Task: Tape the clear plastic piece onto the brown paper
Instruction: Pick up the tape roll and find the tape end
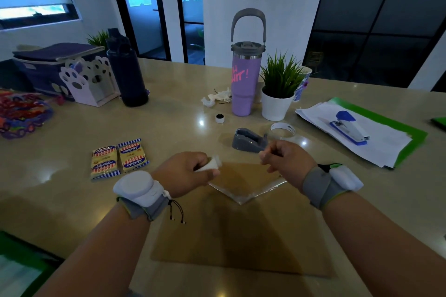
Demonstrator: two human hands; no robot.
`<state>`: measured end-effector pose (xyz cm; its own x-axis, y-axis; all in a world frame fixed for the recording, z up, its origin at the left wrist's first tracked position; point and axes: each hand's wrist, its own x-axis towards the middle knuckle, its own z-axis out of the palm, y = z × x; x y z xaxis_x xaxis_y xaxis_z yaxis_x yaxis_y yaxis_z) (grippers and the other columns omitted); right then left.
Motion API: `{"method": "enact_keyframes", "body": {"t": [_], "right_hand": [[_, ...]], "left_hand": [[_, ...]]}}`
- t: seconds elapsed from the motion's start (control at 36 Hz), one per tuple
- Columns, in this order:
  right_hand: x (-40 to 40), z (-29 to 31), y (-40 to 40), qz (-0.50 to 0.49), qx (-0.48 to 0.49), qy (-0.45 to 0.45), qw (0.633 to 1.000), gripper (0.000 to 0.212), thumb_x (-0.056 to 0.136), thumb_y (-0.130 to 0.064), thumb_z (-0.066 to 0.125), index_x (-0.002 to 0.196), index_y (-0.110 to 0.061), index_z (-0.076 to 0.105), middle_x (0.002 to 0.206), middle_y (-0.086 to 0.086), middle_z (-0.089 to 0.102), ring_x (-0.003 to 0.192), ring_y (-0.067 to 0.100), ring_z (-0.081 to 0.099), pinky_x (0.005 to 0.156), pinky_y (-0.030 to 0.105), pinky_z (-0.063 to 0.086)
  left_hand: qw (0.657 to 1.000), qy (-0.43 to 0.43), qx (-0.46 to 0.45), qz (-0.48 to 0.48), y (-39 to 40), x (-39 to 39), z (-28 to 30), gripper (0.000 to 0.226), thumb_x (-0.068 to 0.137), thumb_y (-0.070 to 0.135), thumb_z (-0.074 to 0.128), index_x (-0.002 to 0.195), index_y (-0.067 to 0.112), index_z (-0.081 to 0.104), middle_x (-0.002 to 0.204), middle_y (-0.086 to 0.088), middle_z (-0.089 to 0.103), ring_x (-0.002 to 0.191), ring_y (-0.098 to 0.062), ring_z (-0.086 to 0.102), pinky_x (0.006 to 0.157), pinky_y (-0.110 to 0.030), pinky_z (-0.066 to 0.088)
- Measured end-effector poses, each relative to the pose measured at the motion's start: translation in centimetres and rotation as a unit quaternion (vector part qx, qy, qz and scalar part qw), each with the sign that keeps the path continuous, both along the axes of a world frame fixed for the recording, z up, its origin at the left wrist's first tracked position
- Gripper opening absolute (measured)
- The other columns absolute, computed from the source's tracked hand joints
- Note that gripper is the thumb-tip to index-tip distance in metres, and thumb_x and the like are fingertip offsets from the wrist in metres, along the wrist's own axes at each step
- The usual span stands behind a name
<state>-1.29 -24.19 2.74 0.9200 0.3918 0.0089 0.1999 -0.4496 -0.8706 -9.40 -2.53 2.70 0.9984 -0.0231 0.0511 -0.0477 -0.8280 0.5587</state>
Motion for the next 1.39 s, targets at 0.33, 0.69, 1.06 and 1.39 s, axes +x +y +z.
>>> {"method": "enact_keyframes", "body": {"t": [0.33,0.69,1.06,1.39], "right_hand": [[-1.0,-0.5,1.6,0.025,0.077,0.077,0.994,0.013,0.09,-0.025,0.052,0.086,-0.018,0.062,0.095,0.006,0.064,0.094,0.021,0.059,0.095,0.041,0.05],[-1.7,-0.9,1.9,0.083,0.045,0.017,0.995,0.03,0.072,-0.025,0.076,0.095,-0.022,0.057,0.083,-0.008,0.06,0.078,0.007,0.057,0.076,0.021,0.05],[-1.2,-1.1,1.5,0.054,0.08,0.014,0.995,0.025,0.082,-0.005,0.063,0.067,-0.024,0.061,0.067,-0.003,0.059,0.065,0.011,0.053,0.061,0.018,0.047],[-1.6,-1.4,1.7,0.058,0.107,0.058,0.991,0.018,0.084,-0.006,0.061,0.07,-0.016,0.058,0.071,0.003,0.061,0.067,0.011,0.058,0.056,0.013,0.051]], "left_hand": [[0.996,0.003,-0.033,-0.079,-0.9,-0.5,1.0,0.024,0.086,0.034,0.057,0.066,0.024,0.046,0.06,0.006,0.044,0.054,0.0,0.045,0.051,-0.01,0.036],[0.994,0.008,-0.039,-0.1,-0.9,-0.7,1.0,0.02,0.085,0.036,0.058,0.068,0.031,0.049,0.063,0.007,0.048,0.057,0.001,0.047,0.054,-0.009,0.038],[0.995,0.0,-0.054,-0.087,-0.5,-1.0,1.0,0.025,0.085,0.032,0.06,0.064,0.031,0.046,0.058,0.007,0.045,0.053,0.003,0.048,0.052,-0.008,0.037],[0.995,0.005,-0.047,-0.087,-1.1,-1.1,0.7,0.02,0.086,0.035,0.057,0.069,0.029,0.048,0.064,0.007,0.05,0.056,-0.006,0.044,0.054,-0.013,0.035]]}}
